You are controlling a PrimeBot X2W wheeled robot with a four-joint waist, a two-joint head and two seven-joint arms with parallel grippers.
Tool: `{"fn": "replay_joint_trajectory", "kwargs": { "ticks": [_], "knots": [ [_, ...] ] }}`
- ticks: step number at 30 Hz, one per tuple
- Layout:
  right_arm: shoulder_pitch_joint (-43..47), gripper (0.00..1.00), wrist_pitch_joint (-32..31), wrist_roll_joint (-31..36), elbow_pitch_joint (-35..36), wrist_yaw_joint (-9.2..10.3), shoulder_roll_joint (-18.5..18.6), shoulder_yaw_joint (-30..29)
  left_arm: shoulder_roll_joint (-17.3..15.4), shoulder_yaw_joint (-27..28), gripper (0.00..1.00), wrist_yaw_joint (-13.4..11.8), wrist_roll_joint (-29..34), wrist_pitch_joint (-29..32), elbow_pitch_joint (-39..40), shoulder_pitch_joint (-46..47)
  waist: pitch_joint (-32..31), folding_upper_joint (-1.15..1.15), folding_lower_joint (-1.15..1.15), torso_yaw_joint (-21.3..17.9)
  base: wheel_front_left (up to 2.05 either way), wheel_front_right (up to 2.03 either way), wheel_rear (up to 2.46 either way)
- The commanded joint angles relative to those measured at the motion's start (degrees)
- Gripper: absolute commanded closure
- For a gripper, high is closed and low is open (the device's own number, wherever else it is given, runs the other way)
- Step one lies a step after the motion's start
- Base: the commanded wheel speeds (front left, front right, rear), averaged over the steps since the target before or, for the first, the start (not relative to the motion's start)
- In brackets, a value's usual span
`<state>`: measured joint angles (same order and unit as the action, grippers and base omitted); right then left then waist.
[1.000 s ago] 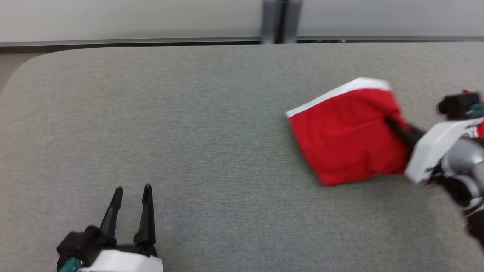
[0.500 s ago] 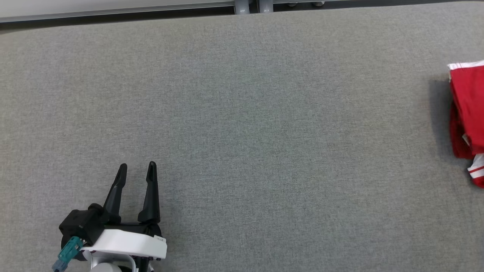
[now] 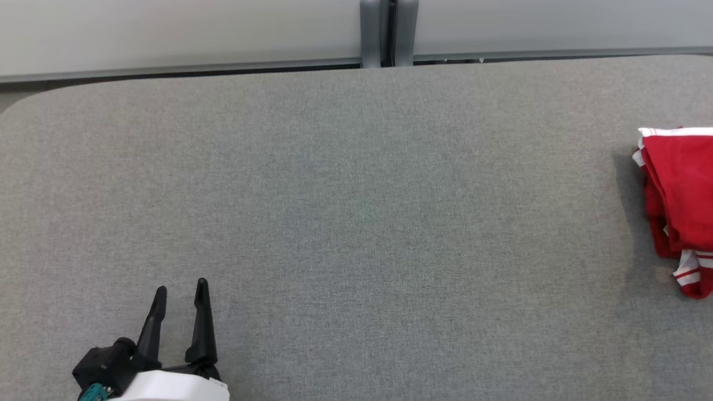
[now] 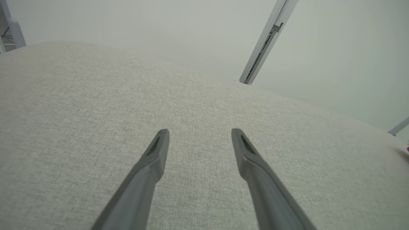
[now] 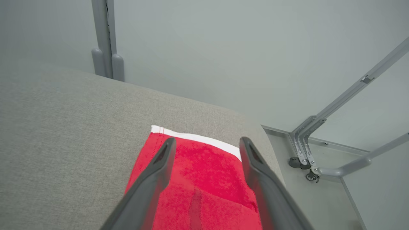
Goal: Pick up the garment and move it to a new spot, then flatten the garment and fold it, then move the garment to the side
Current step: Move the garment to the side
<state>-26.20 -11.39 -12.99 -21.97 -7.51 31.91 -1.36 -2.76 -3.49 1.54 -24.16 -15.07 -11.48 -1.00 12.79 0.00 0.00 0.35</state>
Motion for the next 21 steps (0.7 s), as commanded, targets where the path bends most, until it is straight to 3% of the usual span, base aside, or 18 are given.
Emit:
{"fn": "replay_joint_trajectory", "kwargs": {
  "ticks": [1, 7, 11, 15, 21],
  "knots": [
    [1.52, 0.0, 1.69, 0.45, 1.36, 0.02, -0.58, -0.58, -0.29, 0.79, 0.0, -0.43, 0.06, -0.11, 0.61, -0.59, -2.67, 0.0, 0.0, 0.42, 0.0, 0.0, 0.0],
    [13.73, 0.0, 11.67, 0.99, 9.29, 0.02, -9.87, 0.84, -0.27, 2.98, 0.0, -1.59, 0.78, -0.11, 0.3, -5.15, -8.9, 0.0, 0.0, 1.96, 0.0, 0.0, 0.0],
    [20.75, 0.0, 18.86, 2.06, 10.36, 0.02, -16.51, 1.07, -0.25, 3.33, 0.0, -1.07, 1.45, -0.11, 0.17, -7.69, -11.38, 0.0, 0.0, 2.56, 0.0, 0.0, 0.0],
    [25.89, 0.0, 24.76, 4.64, 8.47, 0.02, -22.44, 0.01, -0.29, 2.77, 0.0, 0.55, 3.78, -0.11, -0.23, -8.65, -13.02, 0.0, 0.0, 3.37, 0.0, 0.0, 0.0],
    [30.25, 0.0, 26.72, 7.94, 7.68, 0.02, -27.45, -1.47, -0.23, 1.32, 0.0, 4.26, 5.49, -0.11, 0.04, -8.85, -14.27, 0.0, 0.0, 2.96, 0.0, 0.0, 0.0]
  ]
}}
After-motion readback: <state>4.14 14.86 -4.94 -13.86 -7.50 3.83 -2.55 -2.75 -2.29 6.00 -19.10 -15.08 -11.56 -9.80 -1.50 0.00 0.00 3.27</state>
